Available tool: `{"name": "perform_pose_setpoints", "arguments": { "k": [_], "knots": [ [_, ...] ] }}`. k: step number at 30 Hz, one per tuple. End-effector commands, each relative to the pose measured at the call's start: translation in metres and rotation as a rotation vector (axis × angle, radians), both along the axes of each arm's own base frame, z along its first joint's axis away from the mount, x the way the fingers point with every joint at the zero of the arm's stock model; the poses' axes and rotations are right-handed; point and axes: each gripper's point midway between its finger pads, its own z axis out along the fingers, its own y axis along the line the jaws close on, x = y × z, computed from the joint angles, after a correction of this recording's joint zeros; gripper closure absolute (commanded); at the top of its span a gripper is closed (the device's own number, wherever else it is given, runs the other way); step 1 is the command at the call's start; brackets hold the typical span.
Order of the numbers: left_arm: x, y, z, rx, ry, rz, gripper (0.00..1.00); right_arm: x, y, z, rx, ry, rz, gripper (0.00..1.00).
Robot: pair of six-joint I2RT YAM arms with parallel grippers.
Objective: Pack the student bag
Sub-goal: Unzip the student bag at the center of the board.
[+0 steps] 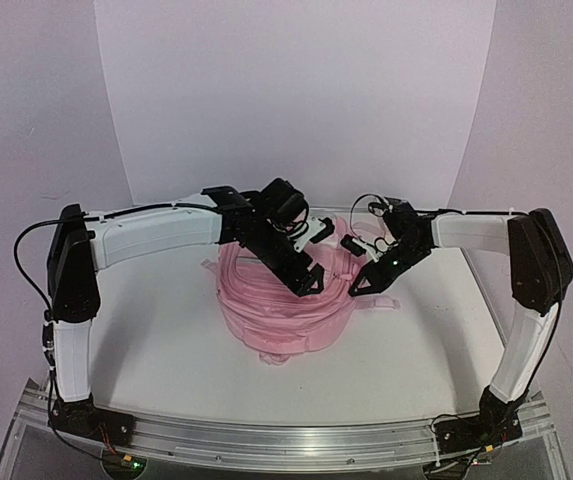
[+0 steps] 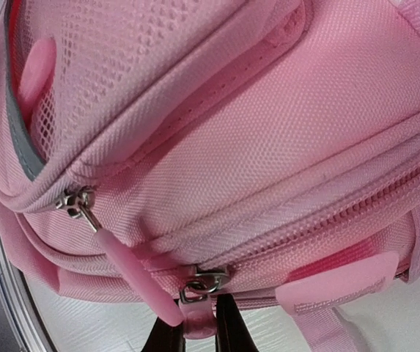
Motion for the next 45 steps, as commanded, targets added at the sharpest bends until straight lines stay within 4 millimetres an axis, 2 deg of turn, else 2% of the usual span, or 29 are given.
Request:
{"name": "perform_pose_setpoints", "arguments": {
  "k": [1,6,7,11,18,24,27,32,34,37,38,40,42,45],
  "knots": [
    [0.016,-0.001,-0.005,0.121,-0.208,-0.142,0.09,0.003,0.009,0.025,0.057,0.027,-0.035,1.00],
    [0.048,0.003,-0.014,0.249,-0.357,-0.089,0.12,0.000,0.011,0.035,0.082,0.054,-0.066,1.00],
    [0.052,0.003,-0.021,0.276,-0.364,-0.083,0.13,-0.002,0.010,0.036,0.085,0.062,-0.073,1.00],
    [0.072,-0.003,-0.024,0.311,-0.407,-0.024,0.20,-0.012,0.009,0.033,0.090,0.110,-0.095,1.00],
    [0.084,-0.011,-0.026,0.266,-0.383,0.078,0.36,-0.037,0.004,0.023,0.099,0.233,-0.147,1.00],
    [0.096,-0.004,-0.026,0.221,-0.335,0.191,0.41,-0.061,0.003,0.021,0.120,0.318,-0.164,1.00],
    [0.103,-0.002,-0.024,0.199,-0.319,0.226,0.42,-0.077,0.013,0.023,0.130,0.338,-0.137,1.00],
    [0.111,0.004,-0.024,0.169,-0.281,0.293,0.43,-0.109,0.044,0.031,0.157,0.346,-0.093,1.00],
    [0.113,0.009,-0.023,0.154,-0.261,0.323,0.43,-0.113,0.050,0.040,0.166,0.303,-0.068,1.00],
    [0.109,0.012,-0.009,0.094,-0.248,0.357,0.40,-0.113,0.050,0.047,0.172,0.262,-0.057,1.00],
    [0.106,0.012,-0.003,0.070,-0.235,0.365,0.37,-0.112,0.049,0.050,0.172,0.238,-0.055,0.95],
    [0.097,0.012,0.009,0.026,-0.214,0.368,0.31,-0.107,0.046,0.060,0.179,0.185,-0.052,0.78],
    [0.085,0.014,0.031,-0.020,-0.203,0.383,0.29,-0.100,0.038,0.072,0.189,0.138,-0.066,0.63],
    [0.065,0.022,0.054,-0.062,-0.167,0.419,0.28,-0.087,0.020,0.089,0.217,0.107,-0.099,0.47]
  ]
}}
